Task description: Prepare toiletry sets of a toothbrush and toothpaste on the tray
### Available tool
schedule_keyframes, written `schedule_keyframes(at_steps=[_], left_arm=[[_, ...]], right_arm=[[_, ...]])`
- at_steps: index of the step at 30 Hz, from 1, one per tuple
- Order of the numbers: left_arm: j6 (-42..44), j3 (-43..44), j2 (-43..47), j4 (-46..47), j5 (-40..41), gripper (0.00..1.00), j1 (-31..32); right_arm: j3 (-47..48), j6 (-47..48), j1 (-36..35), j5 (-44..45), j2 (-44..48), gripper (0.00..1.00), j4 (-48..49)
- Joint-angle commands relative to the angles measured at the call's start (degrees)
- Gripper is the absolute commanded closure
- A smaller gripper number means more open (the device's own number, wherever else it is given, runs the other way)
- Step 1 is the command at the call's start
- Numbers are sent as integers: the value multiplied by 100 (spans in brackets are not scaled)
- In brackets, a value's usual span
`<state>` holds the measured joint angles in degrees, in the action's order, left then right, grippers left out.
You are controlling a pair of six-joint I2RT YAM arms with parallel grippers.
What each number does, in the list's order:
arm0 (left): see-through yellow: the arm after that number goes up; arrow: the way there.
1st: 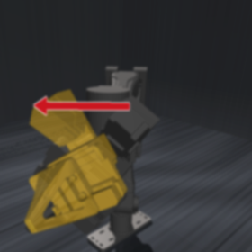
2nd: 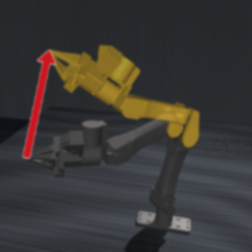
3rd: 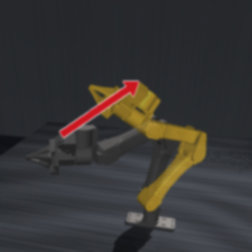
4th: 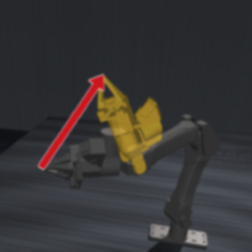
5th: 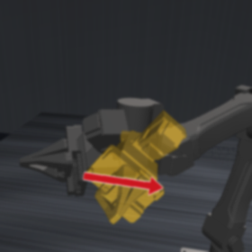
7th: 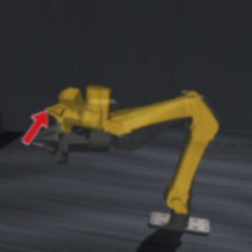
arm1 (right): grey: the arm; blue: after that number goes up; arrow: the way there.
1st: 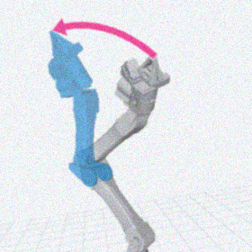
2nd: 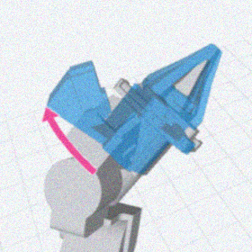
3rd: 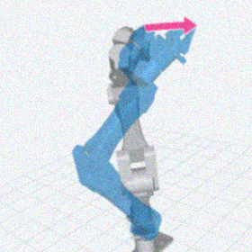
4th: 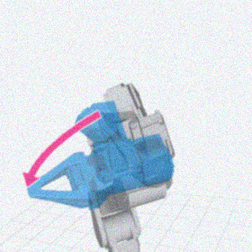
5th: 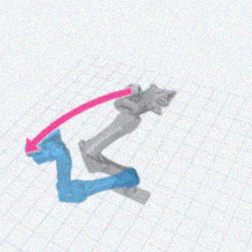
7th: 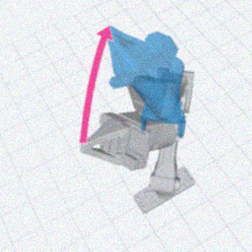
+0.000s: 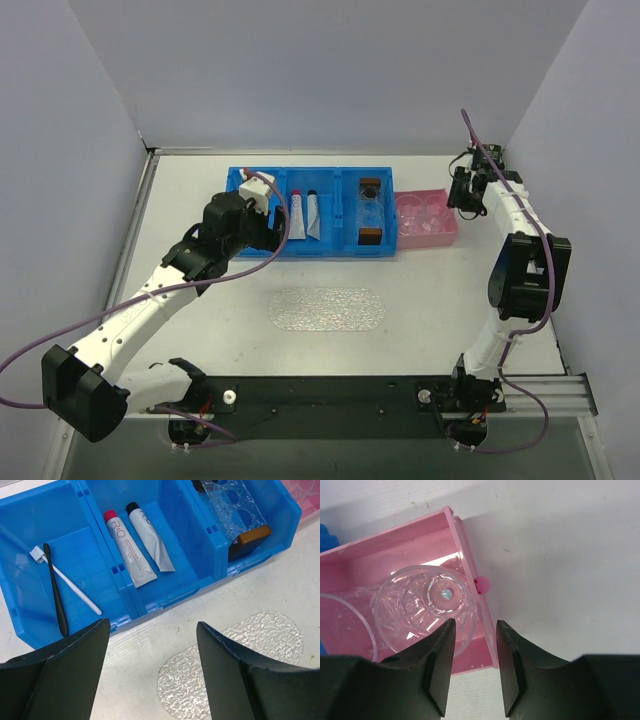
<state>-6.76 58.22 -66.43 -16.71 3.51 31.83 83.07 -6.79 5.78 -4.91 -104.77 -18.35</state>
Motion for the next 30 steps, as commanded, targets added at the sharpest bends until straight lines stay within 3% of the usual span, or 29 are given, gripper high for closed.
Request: schedule_keyframes(at_steps=[1,25,30], left_arm=[[17,137,113,159,-122,20,16],[-9,129,52,168,-254,24,25],[-9,137,60,168,-254,24,25]], right_arm=[[455,300,55,-204,-227,67,-221],[939,635,72,-388,-878,83,-503],[966,644,72,-423,-905,95,-503]])
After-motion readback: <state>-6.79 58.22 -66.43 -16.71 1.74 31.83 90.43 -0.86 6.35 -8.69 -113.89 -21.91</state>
